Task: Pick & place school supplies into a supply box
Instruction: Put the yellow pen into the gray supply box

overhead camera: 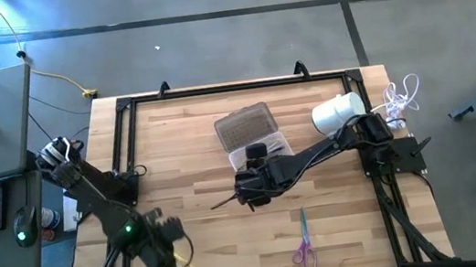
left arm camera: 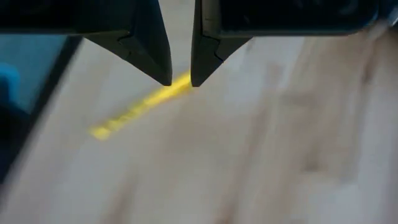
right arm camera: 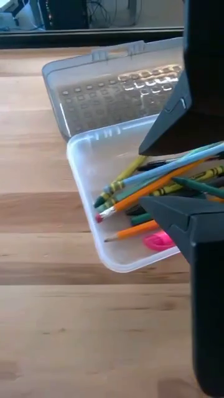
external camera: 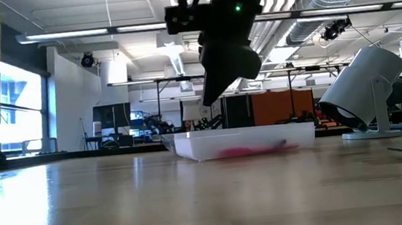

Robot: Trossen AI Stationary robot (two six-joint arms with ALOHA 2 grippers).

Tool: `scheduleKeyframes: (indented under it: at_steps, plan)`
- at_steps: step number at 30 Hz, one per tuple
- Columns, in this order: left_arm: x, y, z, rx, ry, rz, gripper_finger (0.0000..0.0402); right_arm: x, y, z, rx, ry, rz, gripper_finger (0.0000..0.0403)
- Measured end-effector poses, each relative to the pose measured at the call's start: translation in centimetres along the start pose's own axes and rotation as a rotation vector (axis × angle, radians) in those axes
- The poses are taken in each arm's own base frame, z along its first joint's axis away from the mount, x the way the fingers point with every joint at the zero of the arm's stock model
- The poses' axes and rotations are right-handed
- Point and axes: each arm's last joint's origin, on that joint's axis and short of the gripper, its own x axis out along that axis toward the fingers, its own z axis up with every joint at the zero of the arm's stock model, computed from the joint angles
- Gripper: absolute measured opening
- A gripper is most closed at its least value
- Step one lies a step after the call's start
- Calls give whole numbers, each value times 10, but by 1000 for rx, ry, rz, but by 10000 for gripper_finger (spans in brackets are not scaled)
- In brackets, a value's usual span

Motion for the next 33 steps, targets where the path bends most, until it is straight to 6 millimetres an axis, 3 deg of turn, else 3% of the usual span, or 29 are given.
scheduleKeyframes:
  at_steps: [6,20,26,33]
  plan:
    - [21,-21,-10,242,30,-26,96,3,3,-6,-14,21,1,99]
    - [91,-37,-20,455,263,107,96,4,3,-6,11,25,-1,99]
    - [96,-38,-19,503,243,135,97,4,3,-6,13,22,-2,99]
    - [102,-45,-6,480,60,112,97,4,3,-6,14,22,0,99]
